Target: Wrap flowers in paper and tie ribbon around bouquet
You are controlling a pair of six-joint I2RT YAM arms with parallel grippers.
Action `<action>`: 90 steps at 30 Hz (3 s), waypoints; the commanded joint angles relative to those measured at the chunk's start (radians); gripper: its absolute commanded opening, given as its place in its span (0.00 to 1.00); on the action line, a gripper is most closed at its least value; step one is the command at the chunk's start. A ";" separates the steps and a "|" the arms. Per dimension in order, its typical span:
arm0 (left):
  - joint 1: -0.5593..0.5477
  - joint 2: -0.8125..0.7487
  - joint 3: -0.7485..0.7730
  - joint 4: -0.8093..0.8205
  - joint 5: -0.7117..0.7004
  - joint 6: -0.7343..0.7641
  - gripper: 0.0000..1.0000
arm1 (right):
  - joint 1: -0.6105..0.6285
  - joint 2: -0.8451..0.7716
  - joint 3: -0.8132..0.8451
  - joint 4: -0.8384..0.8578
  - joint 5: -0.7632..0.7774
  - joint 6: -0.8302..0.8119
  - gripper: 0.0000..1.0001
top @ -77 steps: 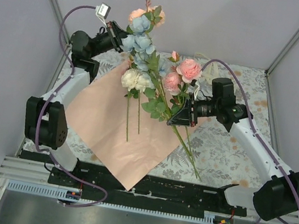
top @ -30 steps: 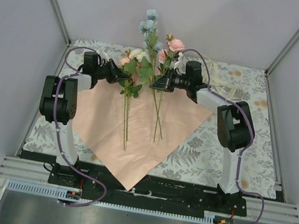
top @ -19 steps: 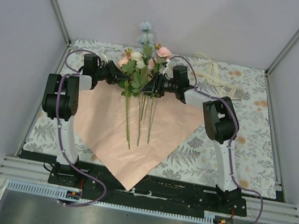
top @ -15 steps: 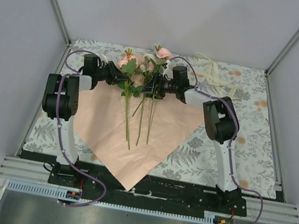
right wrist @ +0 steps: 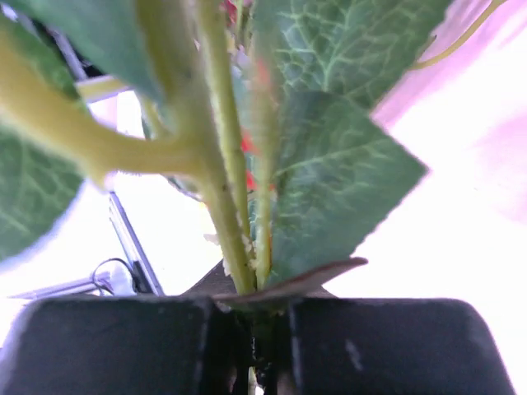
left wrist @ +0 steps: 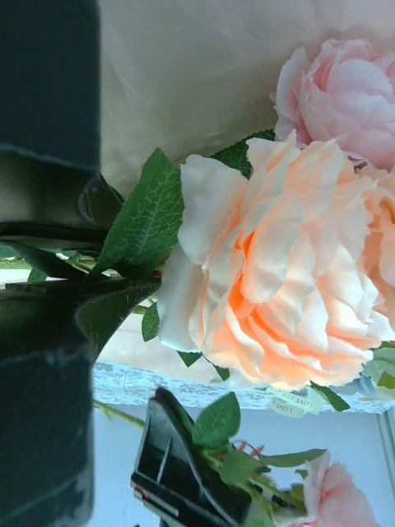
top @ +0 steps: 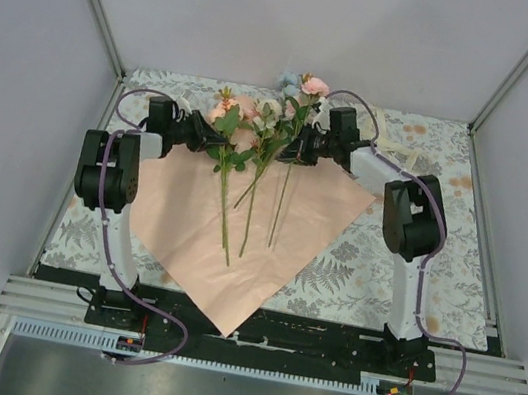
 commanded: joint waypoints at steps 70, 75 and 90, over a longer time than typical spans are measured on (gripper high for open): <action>0.049 -0.460 0.007 -0.524 -0.202 0.466 0.55 | -0.112 0.037 0.242 0.198 0.039 0.189 0.00; 0.079 -0.506 -0.065 -0.596 -0.263 0.497 0.65 | -0.116 -0.037 0.128 0.264 -0.083 0.259 0.00; 0.077 -0.268 -0.035 -0.688 -0.367 0.523 0.69 | -0.043 0.087 0.181 -0.021 -0.129 0.006 0.00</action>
